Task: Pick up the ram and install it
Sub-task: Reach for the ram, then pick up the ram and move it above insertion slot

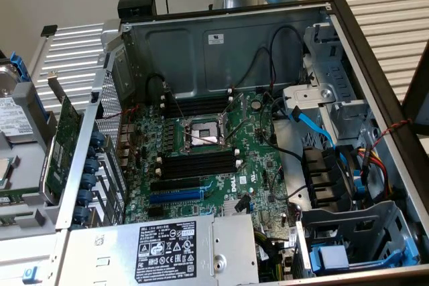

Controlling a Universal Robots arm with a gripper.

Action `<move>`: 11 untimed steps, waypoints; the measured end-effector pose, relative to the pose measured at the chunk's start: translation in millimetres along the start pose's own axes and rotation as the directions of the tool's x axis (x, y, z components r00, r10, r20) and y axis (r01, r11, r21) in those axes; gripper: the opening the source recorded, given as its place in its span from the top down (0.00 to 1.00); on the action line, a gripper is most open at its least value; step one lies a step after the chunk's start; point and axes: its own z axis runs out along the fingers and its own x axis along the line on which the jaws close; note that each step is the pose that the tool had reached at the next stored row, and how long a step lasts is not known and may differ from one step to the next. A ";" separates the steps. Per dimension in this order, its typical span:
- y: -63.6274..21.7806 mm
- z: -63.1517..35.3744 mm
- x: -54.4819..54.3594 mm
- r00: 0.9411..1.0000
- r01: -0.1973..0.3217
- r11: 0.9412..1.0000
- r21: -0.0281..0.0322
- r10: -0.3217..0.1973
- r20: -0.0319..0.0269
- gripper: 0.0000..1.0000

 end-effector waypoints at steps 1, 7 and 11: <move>-0.1 -0.1 0.6 1.000 0.000 1.000 0.000 0.000 0.000 0.89; -0.1 0.0 0.8 1.000 0.000 1.000 0.000 0.000 0.000 0.89; -0.2 0.0 1.0 1.000 0.000 1.000 0.000 0.000 0.000 0.89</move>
